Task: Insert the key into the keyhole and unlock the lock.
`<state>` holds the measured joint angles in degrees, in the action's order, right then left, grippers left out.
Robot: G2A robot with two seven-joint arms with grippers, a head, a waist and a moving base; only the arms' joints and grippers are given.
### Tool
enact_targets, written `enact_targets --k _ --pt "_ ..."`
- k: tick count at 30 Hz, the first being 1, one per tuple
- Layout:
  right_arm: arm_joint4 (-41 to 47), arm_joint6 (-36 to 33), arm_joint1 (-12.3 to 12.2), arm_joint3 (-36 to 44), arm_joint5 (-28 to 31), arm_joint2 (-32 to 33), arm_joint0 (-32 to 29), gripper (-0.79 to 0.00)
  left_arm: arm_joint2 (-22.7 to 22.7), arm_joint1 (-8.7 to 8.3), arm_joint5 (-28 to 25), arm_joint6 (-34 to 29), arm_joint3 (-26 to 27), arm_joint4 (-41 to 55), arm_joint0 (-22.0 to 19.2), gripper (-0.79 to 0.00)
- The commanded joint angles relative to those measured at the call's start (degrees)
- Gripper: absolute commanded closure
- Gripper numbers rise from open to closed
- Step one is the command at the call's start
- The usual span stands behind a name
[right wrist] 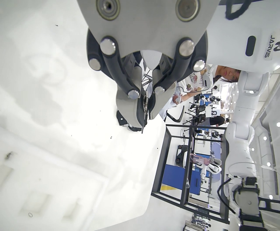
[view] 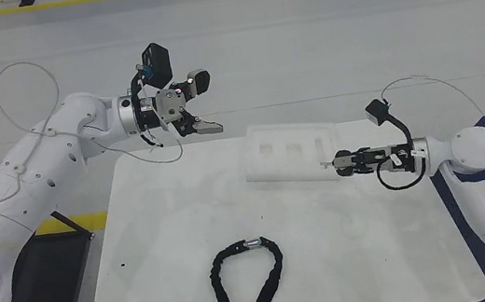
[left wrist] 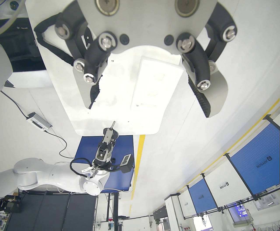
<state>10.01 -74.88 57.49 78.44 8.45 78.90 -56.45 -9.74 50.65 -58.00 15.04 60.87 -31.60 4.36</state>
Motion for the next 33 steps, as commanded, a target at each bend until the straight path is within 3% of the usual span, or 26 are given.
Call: enact_targets --k 1,17,25,33 --pt "1.42 0.18 -0.14 -0.12 0.53 0.72 -0.44 0.0 0.0 0.0 0.0 -0.02 0.0 0.01 0.0 -0.785" --pt "1.42 0.18 -0.14 -0.12 0.53 0.72 -0.44 0.0 -0.07 0.0 0.34 -0.12 0.08 0.01 0.16 -0.785" --pt "1.42 0.18 -0.14 -0.12 0.53 0.72 -0.44 0.0 -2.11 -0.4 3.93 -0.57 0.82 -5.18 6.51 -0.785" --pt "1.42 0.18 -0.14 -0.12 0.53 0.72 -0.44 0.0 -2.44 1.25 3.68 2.85 -1.86 -11.71 13.65 -0.785"
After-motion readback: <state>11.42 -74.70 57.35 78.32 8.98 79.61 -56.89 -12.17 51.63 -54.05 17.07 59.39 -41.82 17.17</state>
